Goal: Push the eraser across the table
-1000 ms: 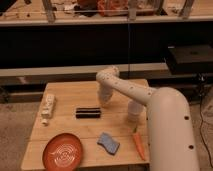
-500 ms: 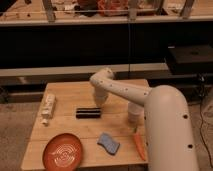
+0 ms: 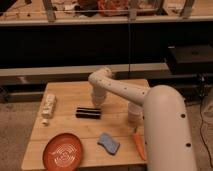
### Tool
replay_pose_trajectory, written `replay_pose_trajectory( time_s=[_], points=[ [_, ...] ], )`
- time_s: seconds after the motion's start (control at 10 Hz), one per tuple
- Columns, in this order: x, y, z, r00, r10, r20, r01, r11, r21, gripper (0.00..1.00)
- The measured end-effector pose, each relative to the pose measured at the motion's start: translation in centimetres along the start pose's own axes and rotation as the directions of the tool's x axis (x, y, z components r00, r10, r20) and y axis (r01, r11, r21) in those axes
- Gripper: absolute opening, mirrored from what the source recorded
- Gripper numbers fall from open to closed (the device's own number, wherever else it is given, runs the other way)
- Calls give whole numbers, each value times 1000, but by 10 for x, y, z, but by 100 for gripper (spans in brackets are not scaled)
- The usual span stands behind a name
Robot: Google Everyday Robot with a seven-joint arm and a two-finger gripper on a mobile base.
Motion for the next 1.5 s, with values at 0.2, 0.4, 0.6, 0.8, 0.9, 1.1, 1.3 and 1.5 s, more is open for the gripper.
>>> replay_pose_trajectory(
  time_s=[0.2, 0.4, 0.6, 0.8, 0.9, 1.1, 1.3, 1.5],
  points=[
    [-11, -6, 0, 1000, -18, 12, 18, 1000, 0, 4],
    [-18, -6, 0, 999, -37, 20, 37, 999, -8, 4],
    [-22, -8, 0, 999, -53, 14, 53, 999, -6, 4],
    [-29, -8, 0, 998, -61, 17, 61, 998, -7, 4],
    [-33, -10, 0, 997, -70, 18, 70, 997, -7, 4],
    [-44, -15, 0, 996, -85, 21, 86, 996, -10, 4],
    [-47, -14, 0, 995, -98, 20, 98, 995, -12, 4],
    [-58, -20, 1, 993, -116, 22, 116, 993, -15, 4]
  ],
)
